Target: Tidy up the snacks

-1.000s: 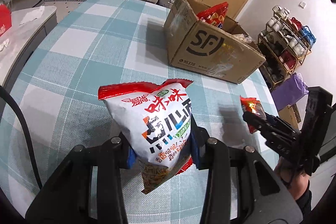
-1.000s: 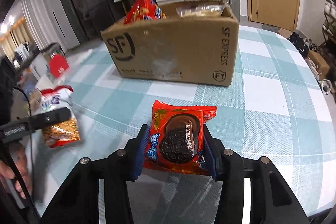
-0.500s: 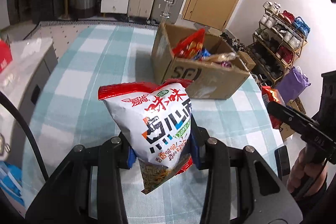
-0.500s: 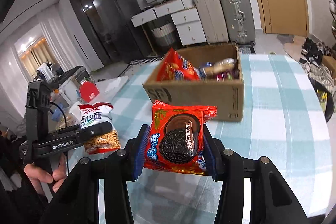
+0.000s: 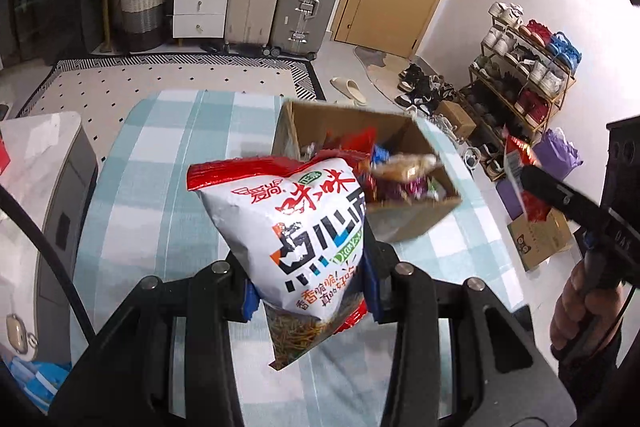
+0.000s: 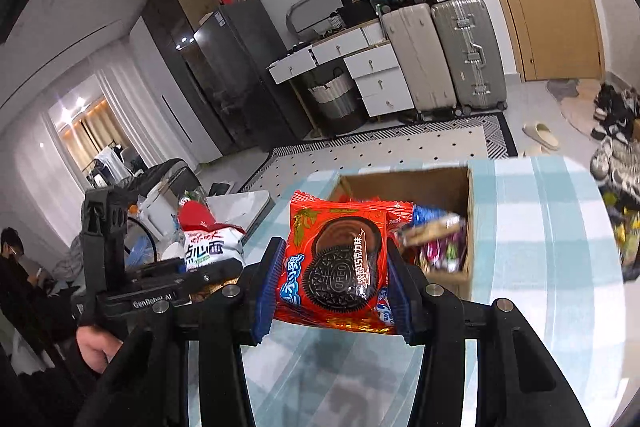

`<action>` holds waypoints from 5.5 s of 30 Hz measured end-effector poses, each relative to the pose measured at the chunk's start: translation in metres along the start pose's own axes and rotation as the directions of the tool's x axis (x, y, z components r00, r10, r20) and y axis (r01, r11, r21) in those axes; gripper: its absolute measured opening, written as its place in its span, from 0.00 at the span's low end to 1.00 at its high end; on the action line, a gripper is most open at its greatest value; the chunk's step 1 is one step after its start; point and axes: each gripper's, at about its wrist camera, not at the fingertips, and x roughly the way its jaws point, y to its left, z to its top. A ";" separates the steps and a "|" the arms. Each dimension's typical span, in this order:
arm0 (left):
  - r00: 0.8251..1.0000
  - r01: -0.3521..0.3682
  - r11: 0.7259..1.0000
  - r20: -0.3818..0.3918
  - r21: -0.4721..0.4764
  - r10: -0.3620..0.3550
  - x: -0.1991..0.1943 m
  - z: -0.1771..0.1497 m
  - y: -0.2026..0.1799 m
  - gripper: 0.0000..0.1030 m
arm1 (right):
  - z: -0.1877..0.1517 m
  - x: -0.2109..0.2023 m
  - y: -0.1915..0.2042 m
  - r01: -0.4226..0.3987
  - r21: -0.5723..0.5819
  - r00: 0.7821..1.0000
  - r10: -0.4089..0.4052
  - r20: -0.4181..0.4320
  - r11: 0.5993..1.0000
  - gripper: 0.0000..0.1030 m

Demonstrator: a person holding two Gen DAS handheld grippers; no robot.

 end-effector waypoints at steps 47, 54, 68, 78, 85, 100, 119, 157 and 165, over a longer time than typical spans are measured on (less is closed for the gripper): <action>0.923 0.088 0.995 -0.371 -0.056 -0.103 0.189 0.135 -0.060 0.37 | 0.063 0.119 -0.094 0.047 0.045 0.992 -0.041 -0.117 0.998 0.50; 0.916 0.106 0.989 -0.377 -0.103 -0.138 0.180 0.137 -0.058 0.48 | 0.062 0.109 -0.094 0.053 0.039 0.996 -0.049 -0.081 0.998 0.62; 0.977 0.083 0.996 -0.197 0.018 -0.078 0.085 0.139 -0.083 0.57 | 0.058 0.037 -0.070 0.049 0.008 0.997 -0.050 0.053 0.999 0.76; 0.997 -0.019 0.993 0.077 0.120 0.010 -0.032 0.094 -0.096 0.62 | 0.043 -0.022 -0.034 0.055 -0.028 0.987 -0.050 0.153 0.998 0.86; 0.954 -0.108 0.984 0.292 0.144 0.063 -0.107 0.038 -0.098 0.78 | 0.018 -0.066 -0.008 0.054 -0.058 0.971 -0.039 0.236 0.997 0.94; 0.850 -0.242 0.961 0.506 0.131 0.145 -0.146 -0.082 -0.082 1.00 | -0.067 -0.099 0.008 0.114 -0.146 0.942 -0.060 0.332 0.983 1.00; 0.876 -0.290 0.956 0.417 0.050 0.244 -0.002 -0.149 -0.013 1.00 | -0.161 -0.031 -0.022 0.281 -0.180 0.922 -0.213 0.323 0.943 1.00; 0.851 -0.359 0.929 0.438 0.085 0.289 0.023 -0.156 -0.021 1.00 | -0.164 -0.022 -0.060 0.238 -0.038 0.927 -0.215 0.307 0.971 1.00; 0.850 -0.363 0.929 0.438 0.079 0.294 0.023 -0.158 -0.023 1.00 | -0.164 -0.020 -0.058 0.237 -0.032 0.931 -0.218 0.292 0.971 1.00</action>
